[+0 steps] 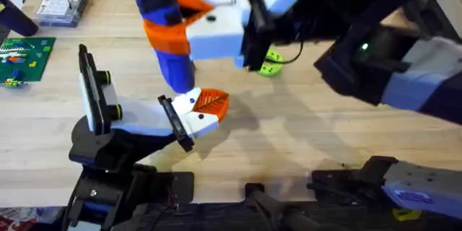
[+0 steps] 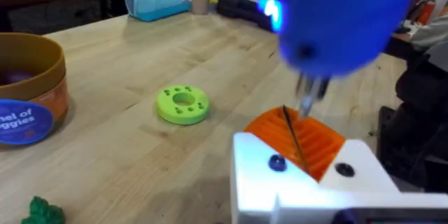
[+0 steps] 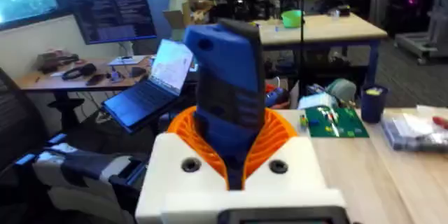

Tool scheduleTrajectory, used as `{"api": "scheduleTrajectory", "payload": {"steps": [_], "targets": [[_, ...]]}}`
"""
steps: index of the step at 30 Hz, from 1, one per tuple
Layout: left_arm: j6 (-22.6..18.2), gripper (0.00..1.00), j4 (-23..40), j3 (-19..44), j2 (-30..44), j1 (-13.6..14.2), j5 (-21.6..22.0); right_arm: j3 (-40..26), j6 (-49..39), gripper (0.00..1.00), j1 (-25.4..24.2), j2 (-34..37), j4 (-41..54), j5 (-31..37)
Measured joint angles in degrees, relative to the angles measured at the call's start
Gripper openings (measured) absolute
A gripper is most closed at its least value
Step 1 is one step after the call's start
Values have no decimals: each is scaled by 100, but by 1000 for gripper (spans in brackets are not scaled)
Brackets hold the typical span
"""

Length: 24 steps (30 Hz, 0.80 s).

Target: Pick up the gripper from the table and insert it into the empty holder that is missing its gripper. Then pick up a screw, insert it into the mounting hole, and use the screwdriver to tighten it. Finally, clean up the table by picking up the vegetable and placing it into the bucket.

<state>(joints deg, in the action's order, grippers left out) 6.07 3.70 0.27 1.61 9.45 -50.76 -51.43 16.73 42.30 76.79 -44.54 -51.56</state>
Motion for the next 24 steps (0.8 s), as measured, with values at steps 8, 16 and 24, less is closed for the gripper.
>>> {"api": "scheduleTrajectory", "payload": {"steps": [8,16,24], "targets": [[2,11,0,0,0,0,0,-490,239,63,-169,-2,21,-380],[0,11,0,0,0,0,0,-491,232,62,-170,-2,64,-798],[2,11,0,0,0,0,0,-425,-465,63,-170,-2,597,-1004]]}}
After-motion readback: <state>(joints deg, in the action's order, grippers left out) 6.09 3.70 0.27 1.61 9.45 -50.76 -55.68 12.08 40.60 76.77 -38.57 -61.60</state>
